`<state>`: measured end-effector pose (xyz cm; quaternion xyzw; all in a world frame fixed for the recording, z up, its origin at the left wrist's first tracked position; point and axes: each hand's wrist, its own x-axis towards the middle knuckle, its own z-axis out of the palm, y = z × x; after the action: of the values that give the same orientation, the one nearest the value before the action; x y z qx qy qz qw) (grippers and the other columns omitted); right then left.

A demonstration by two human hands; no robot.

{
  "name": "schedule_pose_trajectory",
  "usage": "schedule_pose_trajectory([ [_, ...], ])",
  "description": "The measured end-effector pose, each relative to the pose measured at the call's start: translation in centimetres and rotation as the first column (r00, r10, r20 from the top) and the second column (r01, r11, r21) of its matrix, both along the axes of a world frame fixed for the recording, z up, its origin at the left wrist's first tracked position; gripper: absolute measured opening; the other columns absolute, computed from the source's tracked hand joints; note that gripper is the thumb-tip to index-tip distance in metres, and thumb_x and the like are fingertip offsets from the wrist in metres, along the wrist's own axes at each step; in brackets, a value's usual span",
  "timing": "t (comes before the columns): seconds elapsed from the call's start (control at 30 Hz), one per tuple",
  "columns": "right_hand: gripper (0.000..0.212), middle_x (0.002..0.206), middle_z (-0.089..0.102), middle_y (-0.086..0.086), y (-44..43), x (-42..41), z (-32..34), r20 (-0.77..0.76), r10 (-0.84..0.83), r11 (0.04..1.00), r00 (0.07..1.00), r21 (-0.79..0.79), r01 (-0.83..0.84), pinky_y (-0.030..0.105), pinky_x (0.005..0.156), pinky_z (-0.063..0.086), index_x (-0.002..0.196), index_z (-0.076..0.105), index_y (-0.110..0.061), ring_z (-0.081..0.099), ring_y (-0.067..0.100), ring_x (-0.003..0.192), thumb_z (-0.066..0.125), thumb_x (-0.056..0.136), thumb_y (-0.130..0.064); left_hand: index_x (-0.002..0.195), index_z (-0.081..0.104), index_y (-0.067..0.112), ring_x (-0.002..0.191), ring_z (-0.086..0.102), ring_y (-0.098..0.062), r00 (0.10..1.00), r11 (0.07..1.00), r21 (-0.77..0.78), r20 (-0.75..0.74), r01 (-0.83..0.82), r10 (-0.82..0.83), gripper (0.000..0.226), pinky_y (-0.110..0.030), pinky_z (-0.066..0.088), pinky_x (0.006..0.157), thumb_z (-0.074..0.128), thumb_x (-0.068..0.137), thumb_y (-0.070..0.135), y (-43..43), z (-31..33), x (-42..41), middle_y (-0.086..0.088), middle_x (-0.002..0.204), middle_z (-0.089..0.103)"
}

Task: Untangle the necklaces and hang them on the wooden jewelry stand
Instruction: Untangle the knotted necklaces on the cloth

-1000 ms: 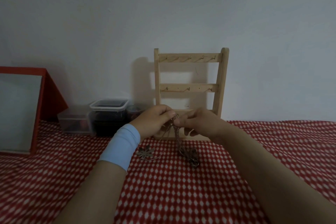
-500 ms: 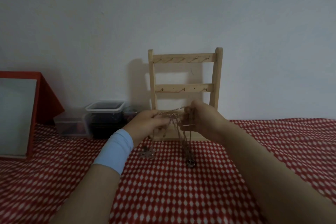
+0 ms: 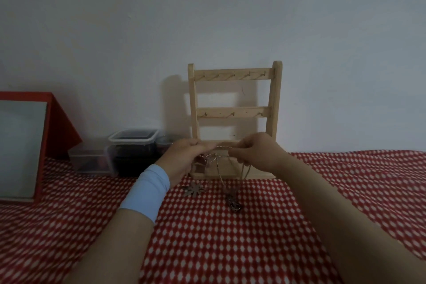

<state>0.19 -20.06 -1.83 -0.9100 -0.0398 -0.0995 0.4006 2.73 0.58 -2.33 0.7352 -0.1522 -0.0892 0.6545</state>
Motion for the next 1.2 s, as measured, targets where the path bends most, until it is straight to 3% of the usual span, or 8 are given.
schedule_pose_trajectory([
  [0.1,0.029,0.062,0.067,-0.006,-0.4,-0.7,0.3,-0.052,0.041,0.992,0.998,0.125,-0.034,0.013,0.052,0.050,0.075,0.075,-0.013,0.057,-0.001,0.052,0.073,0.093,-0.035,0.055,0.059,0.017,0.056,0.058,-0.011,0.982,0.851,0.510,0.183,-0.128,0.038,0.042,-0.025,0.047,0.057,0.066,0.087,0.044,1.2,0.2,0.3,0.002,0.059,0.061],
  [0.23,0.032,0.064,0.063,-0.004,0.0,-1.2,0.5,-0.117,0.249,0.913,0.961,0.360,-0.193,0.040,0.085,0.062,0.076,0.072,-0.014,0.061,0.014,0.066,0.063,0.100,-0.034,0.096,0.073,0.015,0.086,0.064,-0.013,0.982,0.653,0.753,0.174,-0.085,-0.072,0.020,-0.030,0.055,0.083,0.061,0.093,0.032,1.4,0.9,-0.1,0.000,0.096,0.069],
  [0.33,0.036,0.061,0.062,-0.004,0.3,-1.2,0.6,-0.111,0.322,0.868,0.940,0.432,-0.246,0.040,0.086,0.062,0.069,0.070,-0.014,0.061,0.016,0.065,0.063,0.100,-0.032,0.120,0.065,0.022,0.106,0.063,-0.012,0.936,0.803,0.588,0.327,-0.093,-0.132,0.028,-0.034,0.050,0.098,0.060,0.093,0.021,-0.1,1.7,-0.7,0.003,0.115,0.068],
  [0.43,0.037,0.065,0.063,0.001,0.5,-1.2,0.8,-0.101,0.392,0.810,0.914,0.509,-0.291,0.034,0.080,0.062,0.068,0.072,-0.014,0.059,0.017,0.065,0.062,0.100,-0.028,0.122,0.063,0.020,0.092,0.069,-0.006,0.971,0.959,0.249,0.157,0.139,-0.181,0.031,-0.020,0.056,0.078,0.060,0.094,0.008,-1.1,1.9,-1.4,0.000,0.107,0.073],
  [0.7,0.026,0.080,0.073,-0.003,0.3,-1.1,0.8,-0.150,0.470,0.818,0.870,0.444,-0.366,0.021,0.057,0.044,0.095,0.077,-0.012,0.041,0.007,0.058,0.053,0.103,-0.007,0.093,0.077,0.012,0.063,0.061,-0.009,0.957,0.888,0.460,0.247,0.021,-0.150,0.015,-0.020,0.053,0.065,0.065,0.092,0.021,0.1,1.8,-0.8,0.011,0.058,0.067],
  [0.97,0.012,0.091,0.078,0.009,0.6,-0.7,0.5,-0.122,0.330,0.908,0.936,0.313,-0.280,0.024,0.054,0.043,0.096,0.064,-0.013,0.060,0.010,0.066,0.072,0.091,-0.005,0.090,0.074,0.011,0.077,0.069,-0.015,0.946,0.888,0.453,0.316,-0.080,-0.077,0.020,-0.020,0.054,0.066,0.057,0.096,0.021,-0.5,2.0,-0.9,-0.001,0.083,0.075],
  [1.1,0.005,0.101,0.078,0.014,0.6,-0.8,0.7,-0.085,0.311,0.923,0.947,0.265,-0.279,0.022,0.050,0.044,0.090,0.070,-0.010,0.058,0.008,0.054,0.073,0.091,-0.005,0.084,0.073,0.015,0.075,0.068,-0.014,0.910,0.961,0.241,0.414,-0.134,0.023,0.022,-0.033,0.058,0.079,0.056,0.097,0.019,-0.3,2.4,-0.8,0.003,0.081,0.072],
  [1.2,0.007,0.094,0.075,0.018,0.6,-0.8,0.9,-0.070,0.301,0.928,0.951,0.253,-0.275,0.021,0.050,0.042,0.090,0.069,-0.011,0.054,0.008,0.052,0.075,0.089,-0.008,0.085,0.068,0.012,0.048,0.054,-0.011,0.938,0.995,0.055,0.342,-0.083,0.059,0.023,-0.030,0.052,0.053,0.051,0.100,0.017,-0.5,2.4,-1.2,0.000,0.071,0.063],
])
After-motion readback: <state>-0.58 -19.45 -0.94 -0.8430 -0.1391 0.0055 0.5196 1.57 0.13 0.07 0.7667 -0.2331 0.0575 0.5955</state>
